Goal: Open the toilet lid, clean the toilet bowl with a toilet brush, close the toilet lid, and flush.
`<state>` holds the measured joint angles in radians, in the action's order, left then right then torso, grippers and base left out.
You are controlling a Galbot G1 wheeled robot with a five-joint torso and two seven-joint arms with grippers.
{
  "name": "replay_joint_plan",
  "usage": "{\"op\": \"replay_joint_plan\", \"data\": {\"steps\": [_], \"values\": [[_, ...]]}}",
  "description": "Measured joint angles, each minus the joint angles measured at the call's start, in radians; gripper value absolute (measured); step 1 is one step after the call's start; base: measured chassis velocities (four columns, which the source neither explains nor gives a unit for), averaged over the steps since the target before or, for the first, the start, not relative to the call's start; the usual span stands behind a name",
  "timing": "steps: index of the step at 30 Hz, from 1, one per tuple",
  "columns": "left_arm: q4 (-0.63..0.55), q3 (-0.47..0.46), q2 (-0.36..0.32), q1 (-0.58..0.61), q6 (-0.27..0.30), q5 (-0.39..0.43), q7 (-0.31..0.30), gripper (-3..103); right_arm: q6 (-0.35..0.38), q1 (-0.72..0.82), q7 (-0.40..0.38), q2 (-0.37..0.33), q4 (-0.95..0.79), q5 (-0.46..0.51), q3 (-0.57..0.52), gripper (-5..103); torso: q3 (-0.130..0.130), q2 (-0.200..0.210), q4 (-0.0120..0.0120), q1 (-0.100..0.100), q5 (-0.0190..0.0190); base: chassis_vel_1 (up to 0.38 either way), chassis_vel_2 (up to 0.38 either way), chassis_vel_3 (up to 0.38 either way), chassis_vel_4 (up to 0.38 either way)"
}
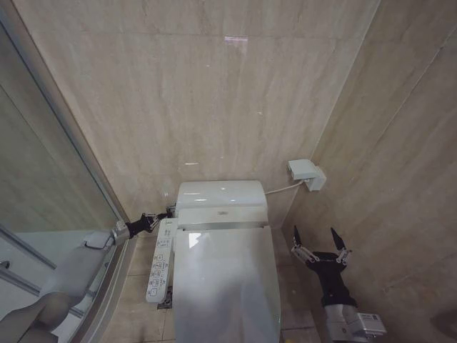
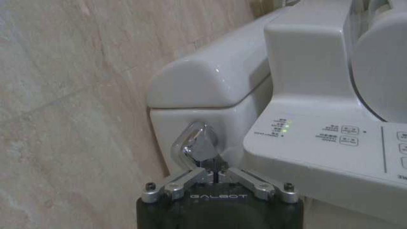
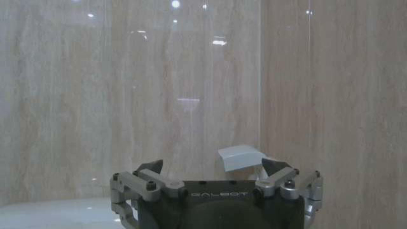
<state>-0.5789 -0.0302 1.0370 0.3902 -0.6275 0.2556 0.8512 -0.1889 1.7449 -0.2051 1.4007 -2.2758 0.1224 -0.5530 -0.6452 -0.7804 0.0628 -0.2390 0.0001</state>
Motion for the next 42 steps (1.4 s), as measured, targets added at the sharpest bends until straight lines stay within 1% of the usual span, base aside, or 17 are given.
{"op": "replay_joint_plan", "data": {"steps": [7,28,42], "values": [[0.003,-0.002,0.011,0.0,0.0,0.0,0.005,0,0.0,0.0,0.0,0.0,0.0,0.0,0.0,100,0.0,0.0,0.0001,0.0,0.0,0.0,0.0,0.0,0.0],[0.0,-0.008,0.007,0.002,0.001,-0.001,0.025,0,0.0,0.0,0.0,0.0,0.0,0.0,0.0,100,0.0,0.0,0.0003,0.0,-0.0001,0.0,0.0,0.0,0.0],[-0.031,-0.014,0.0,0.015,0.003,-0.003,0.029,0,0.0,0.0,0.0,0.0,0.0,0.0,0.0,100,0.0,0.0,-0.0001,0.0,0.0,0.0,0.0,0.0,0.0]]}}
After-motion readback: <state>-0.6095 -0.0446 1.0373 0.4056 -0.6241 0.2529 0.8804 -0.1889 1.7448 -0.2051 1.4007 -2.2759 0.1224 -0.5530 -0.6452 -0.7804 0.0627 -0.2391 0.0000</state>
